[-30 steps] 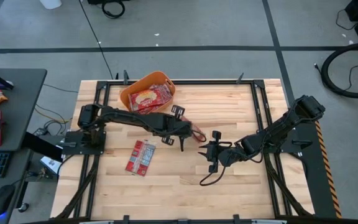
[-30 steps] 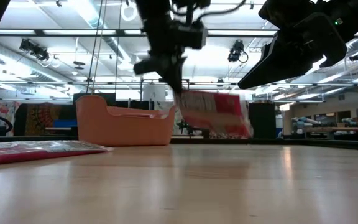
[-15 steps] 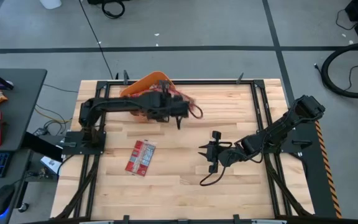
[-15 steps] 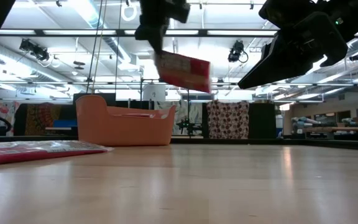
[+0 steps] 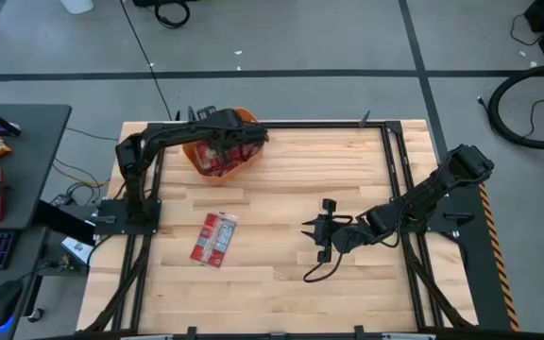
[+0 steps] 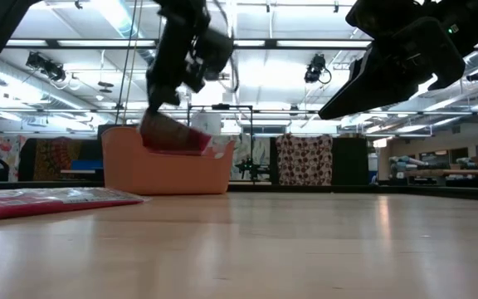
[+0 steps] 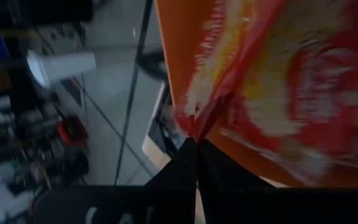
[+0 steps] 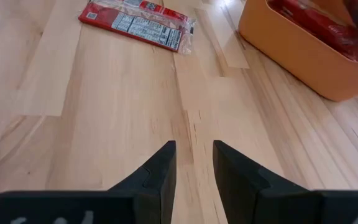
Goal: Sort popcorn bags into baskets
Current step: Put the red popcorn bag into the orange bin
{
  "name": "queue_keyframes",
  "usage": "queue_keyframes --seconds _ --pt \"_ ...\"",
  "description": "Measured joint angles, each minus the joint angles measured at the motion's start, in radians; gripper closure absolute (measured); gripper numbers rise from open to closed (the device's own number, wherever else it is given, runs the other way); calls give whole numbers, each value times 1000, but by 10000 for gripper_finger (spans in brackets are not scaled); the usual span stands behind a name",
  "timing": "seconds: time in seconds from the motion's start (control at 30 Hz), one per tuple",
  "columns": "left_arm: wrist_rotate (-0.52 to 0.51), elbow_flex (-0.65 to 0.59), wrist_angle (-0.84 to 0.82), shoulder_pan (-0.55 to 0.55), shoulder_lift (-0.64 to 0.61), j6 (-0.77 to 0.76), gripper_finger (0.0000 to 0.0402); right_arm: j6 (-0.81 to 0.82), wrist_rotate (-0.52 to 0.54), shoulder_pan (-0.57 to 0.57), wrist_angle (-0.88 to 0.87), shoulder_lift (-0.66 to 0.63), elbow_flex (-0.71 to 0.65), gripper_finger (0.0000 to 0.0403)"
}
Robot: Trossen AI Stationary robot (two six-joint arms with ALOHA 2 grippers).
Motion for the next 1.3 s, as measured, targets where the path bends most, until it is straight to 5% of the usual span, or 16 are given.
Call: queue_keyframes --seconds 0.3,0.7,0.97,1.3 --pt "48 -227 153 44 0 -59 361 -3 -1 0 -1 0 0 292" --pt "242 -183 104 -40 -46 -10 271 -3 0 0 -2 0 0 292" --pt "595 -159 119 -189 -122 -47 269 -2 1 0 0 0 0 292" --pt "654 -334 264 -447 -124 -235 269 2 -6 0 -1 0 0 292"
